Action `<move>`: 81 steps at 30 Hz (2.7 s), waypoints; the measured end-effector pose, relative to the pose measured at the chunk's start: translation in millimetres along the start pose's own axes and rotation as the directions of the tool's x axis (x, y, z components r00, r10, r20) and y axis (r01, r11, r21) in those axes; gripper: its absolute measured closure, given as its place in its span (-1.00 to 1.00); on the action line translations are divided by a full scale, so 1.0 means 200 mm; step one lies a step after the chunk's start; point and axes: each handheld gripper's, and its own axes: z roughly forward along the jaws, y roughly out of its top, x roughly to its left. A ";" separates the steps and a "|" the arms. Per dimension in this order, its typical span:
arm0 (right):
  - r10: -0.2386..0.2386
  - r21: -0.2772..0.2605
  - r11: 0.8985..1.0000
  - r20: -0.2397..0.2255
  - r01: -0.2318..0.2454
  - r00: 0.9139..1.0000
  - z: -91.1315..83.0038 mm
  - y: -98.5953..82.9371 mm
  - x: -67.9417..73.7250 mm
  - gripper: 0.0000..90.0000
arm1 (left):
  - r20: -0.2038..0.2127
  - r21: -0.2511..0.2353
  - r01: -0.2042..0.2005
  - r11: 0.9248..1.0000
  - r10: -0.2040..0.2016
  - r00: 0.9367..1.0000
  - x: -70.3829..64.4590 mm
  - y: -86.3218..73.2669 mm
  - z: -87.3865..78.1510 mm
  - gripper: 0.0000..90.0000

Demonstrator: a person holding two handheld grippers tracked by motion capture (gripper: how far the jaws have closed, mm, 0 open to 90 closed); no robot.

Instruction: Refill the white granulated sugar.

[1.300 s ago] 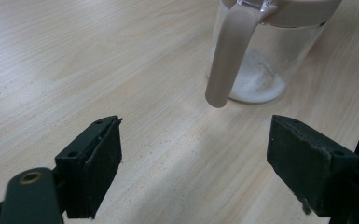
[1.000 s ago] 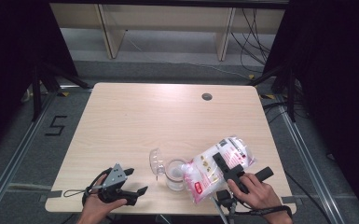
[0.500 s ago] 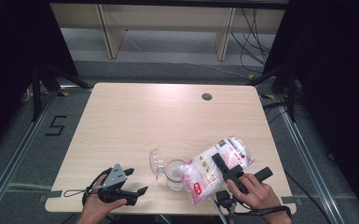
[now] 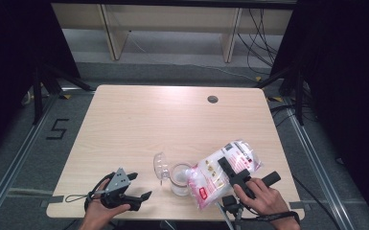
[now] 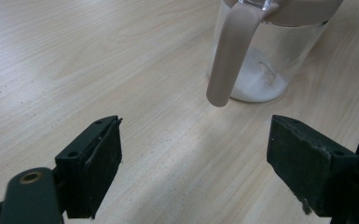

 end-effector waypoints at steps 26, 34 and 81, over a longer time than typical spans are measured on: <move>-0.023 0.008 1.000 0.016 0.023 1.000 -0.01 -0.01 -0.01 0.34 | 0.006 -0.010 0.011 1.000 -0.011 1.000 -0.01 0.00 0.00 -0.61; -0.045 0.008 0.999 0.024 0.045 0.999 -0.01 -0.01 -0.02 0.34 | 0.004 -0.007 0.007 1.000 -0.007 1.000 0.00 0.00 0.00 -0.61; -0.074 0.020 0.997 0.048 0.073 0.996 -0.03 0.00 -0.03 0.35 | 0.008 -0.015 0.013 1.000 -0.013 1.000 -0.01 0.00 0.00 -0.60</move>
